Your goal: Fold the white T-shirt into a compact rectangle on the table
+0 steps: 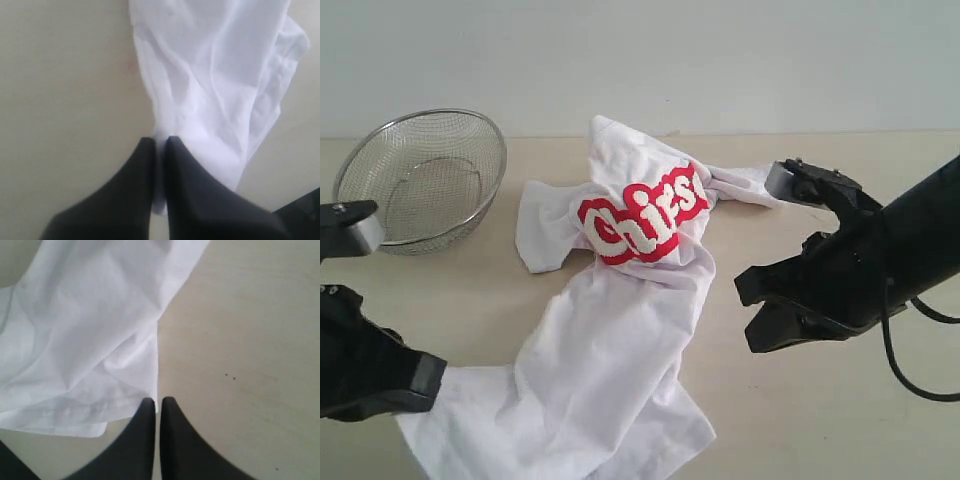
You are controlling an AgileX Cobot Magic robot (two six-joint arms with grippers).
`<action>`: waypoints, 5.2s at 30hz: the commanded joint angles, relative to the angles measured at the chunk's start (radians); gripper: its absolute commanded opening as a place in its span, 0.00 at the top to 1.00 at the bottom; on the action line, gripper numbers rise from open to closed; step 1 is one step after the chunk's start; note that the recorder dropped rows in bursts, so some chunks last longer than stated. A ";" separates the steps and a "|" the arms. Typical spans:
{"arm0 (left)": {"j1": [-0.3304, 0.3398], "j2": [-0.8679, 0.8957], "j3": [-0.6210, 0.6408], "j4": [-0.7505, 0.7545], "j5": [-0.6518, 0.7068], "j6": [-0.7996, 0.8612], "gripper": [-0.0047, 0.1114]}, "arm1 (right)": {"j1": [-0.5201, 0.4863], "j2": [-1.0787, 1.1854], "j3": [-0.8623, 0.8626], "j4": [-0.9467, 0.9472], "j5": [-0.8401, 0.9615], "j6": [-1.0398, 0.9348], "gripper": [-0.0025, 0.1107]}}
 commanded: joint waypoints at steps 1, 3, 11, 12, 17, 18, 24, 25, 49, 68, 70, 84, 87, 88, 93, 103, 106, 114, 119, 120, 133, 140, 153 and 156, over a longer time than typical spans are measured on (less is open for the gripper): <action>-0.004 -0.138 -0.041 0.004 0.047 -0.045 0.92 | -0.001 0.011 0.003 0.044 0.060 -0.044 0.98; -0.004 -0.176 -0.081 -0.001 0.054 -0.047 0.92 | -0.001 0.019 0.003 0.084 0.058 -0.065 0.98; -0.004 -0.194 -0.306 0.013 0.060 -0.036 0.92 | 0.008 0.019 0.003 0.138 0.109 -0.112 0.79; -0.004 -0.189 -0.306 0.013 0.067 -0.034 0.92 | 0.016 0.019 0.003 0.138 0.109 -0.109 0.68; -0.004 -0.080 -0.251 -0.006 0.121 0.036 0.92 | 0.081 0.019 0.003 0.134 0.029 -0.104 0.48; -0.004 -0.045 -0.234 -0.006 0.100 0.050 0.92 | 0.081 0.019 0.003 0.134 0.015 -0.103 0.51; -0.004 0.179 -0.211 -0.175 0.023 0.249 0.92 | 0.079 0.019 0.003 0.134 -0.042 -0.090 0.66; -0.004 0.209 -0.211 -0.224 0.005 0.294 0.92 | 0.079 0.019 0.003 0.134 -0.042 -0.082 0.69; -0.004 0.708 -0.217 -0.373 -0.234 0.543 0.92 | 0.094 0.019 -0.001 0.184 0.023 -0.128 0.93; 0.079 0.710 -0.217 0.350 -0.190 -0.142 0.92 | 0.210 0.103 -0.036 0.180 -0.047 -0.096 0.93; 0.079 0.710 -0.217 0.350 -0.191 -0.145 0.92 | 0.235 0.205 -0.084 0.185 -0.021 -0.112 0.93; 0.079 0.710 -0.217 0.356 -0.187 -0.157 0.92 | 0.337 0.442 -0.223 0.171 -0.023 -0.059 0.93; 0.079 0.710 -0.217 0.356 -0.187 -0.157 0.92 | 0.337 0.457 -0.223 0.072 -0.042 0.030 0.93; 0.079 0.710 -0.217 0.356 -0.187 -0.157 0.92 | 0.337 0.457 -0.223 0.024 -0.049 0.069 0.93; 0.079 0.710 -0.217 0.356 -0.197 -0.154 0.92 | 0.337 0.457 -0.223 -0.223 -0.056 0.254 0.93; 0.079 0.710 -0.217 0.356 -0.192 -0.154 0.92 | 0.330 0.457 -0.221 -0.620 0.039 0.564 0.93; 0.079 0.710 -0.217 0.356 -0.182 -0.154 0.92 | 0.269 0.457 -0.221 -0.627 0.066 0.574 0.93; 0.079 0.641 -0.217 0.352 -0.192 -0.154 0.92 | 0.095 0.386 -0.208 -0.674 0.124 0.572 0.93; 0.079 0.641 -0.217 0.345 -0.179 -0.152 0.92 | 0.078 0.325 -0.102 -0.683 0.078 0.572 0.93; 0.079 0.641 -0.217 0.345 -0.179 -0.152 0.92 | 0.078 0.309 -0.079 -0.683 0.076 0.572 0.93; 0.079 0.579 -0.217 0.272 -0.218 -0.112 0.92 | 0.078 0.075 -0.126 -0.449 0.034 0.401 0.93; 0.079 0.517 -0.268 0.253 -0.227 -0.096 0.92 | 0.078 0.238 -0.332 -0.346 0.058 0.323 0.93; 0.090 0.859 -0.830 0.101 -0.177 0.119 0.92 | 0.080 0.367 -0.394 -0.196 0.119 0.182 0.93; 0.121 0.938 -0.930 0.074 -0.149 0.119 0.92 | 0.082 0.367 -0.394 -0.196 0.134 0.182 0.93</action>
